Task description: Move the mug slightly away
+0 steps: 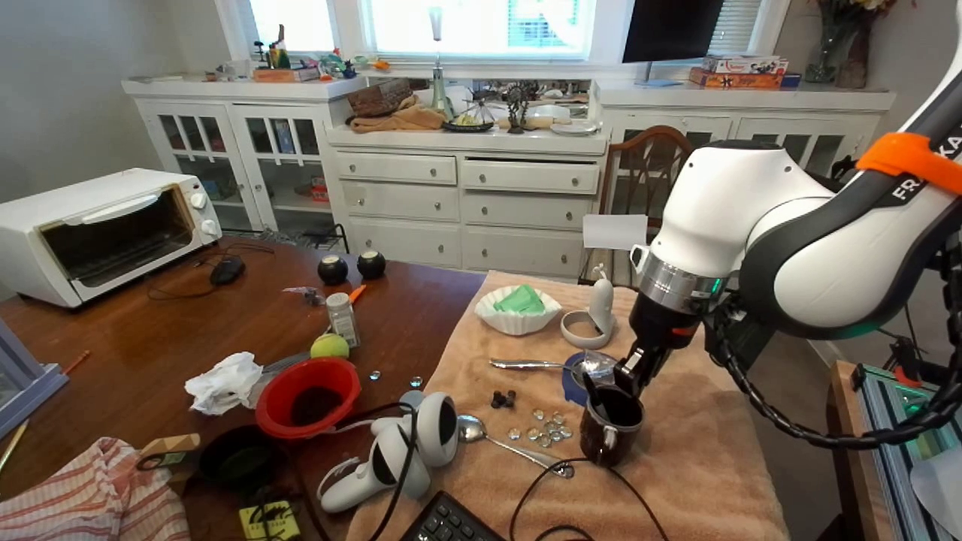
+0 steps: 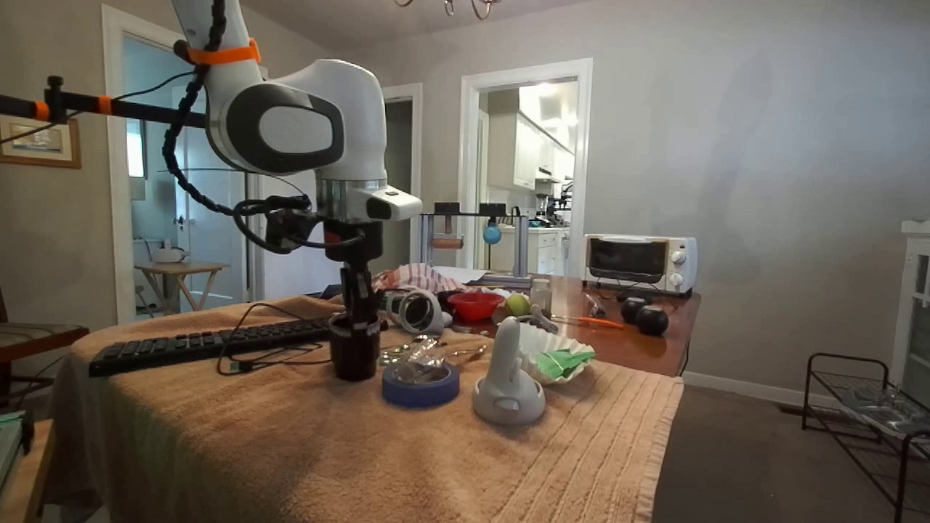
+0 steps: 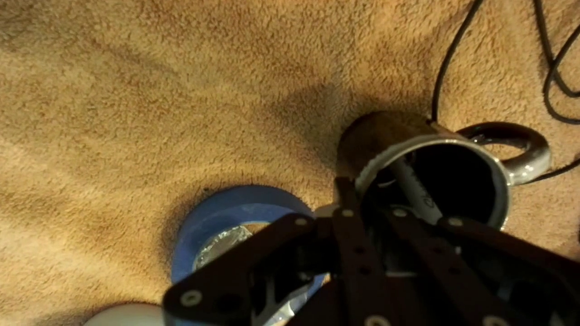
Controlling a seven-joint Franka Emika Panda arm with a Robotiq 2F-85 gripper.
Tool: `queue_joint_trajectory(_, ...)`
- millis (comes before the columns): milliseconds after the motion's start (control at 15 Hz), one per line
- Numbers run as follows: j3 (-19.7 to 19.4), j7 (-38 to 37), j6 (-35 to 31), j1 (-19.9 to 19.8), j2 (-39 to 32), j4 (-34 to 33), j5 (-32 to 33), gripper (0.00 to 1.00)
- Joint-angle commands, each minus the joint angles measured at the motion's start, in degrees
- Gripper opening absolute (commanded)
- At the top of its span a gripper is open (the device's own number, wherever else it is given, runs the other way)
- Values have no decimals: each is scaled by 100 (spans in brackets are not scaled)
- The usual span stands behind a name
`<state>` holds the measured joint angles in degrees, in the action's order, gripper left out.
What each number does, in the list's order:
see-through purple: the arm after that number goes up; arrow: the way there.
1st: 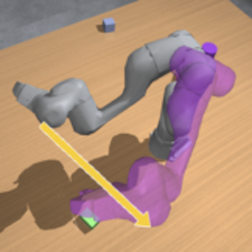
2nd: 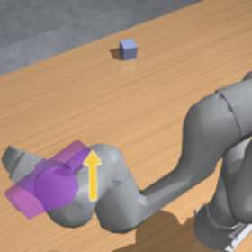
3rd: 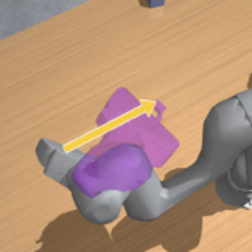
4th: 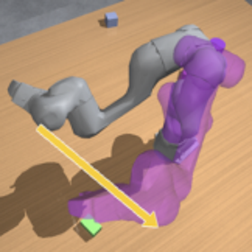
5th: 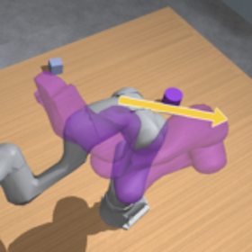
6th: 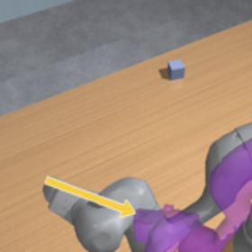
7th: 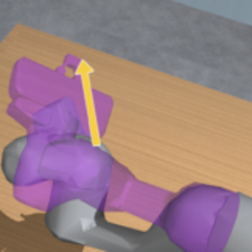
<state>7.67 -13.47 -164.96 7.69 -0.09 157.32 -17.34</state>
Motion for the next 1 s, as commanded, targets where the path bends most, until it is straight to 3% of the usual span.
queue_joint_trajectory(0,50,-204,110,48,154,-4,-104,2)
queue_joint_trajectory(267,-28,-1852,787,-192,794,-13,949,2)
queue_joint_trajectory(400,98,-2621,1597,-247,1153,-252,941,2)
queue_joint_trajectory(667,44,-3374,3327,-273,1423,-1034,500,2)
queue_joint_trajectory(933,-16,-4188,4018,-365,1357,-1666,88,2)
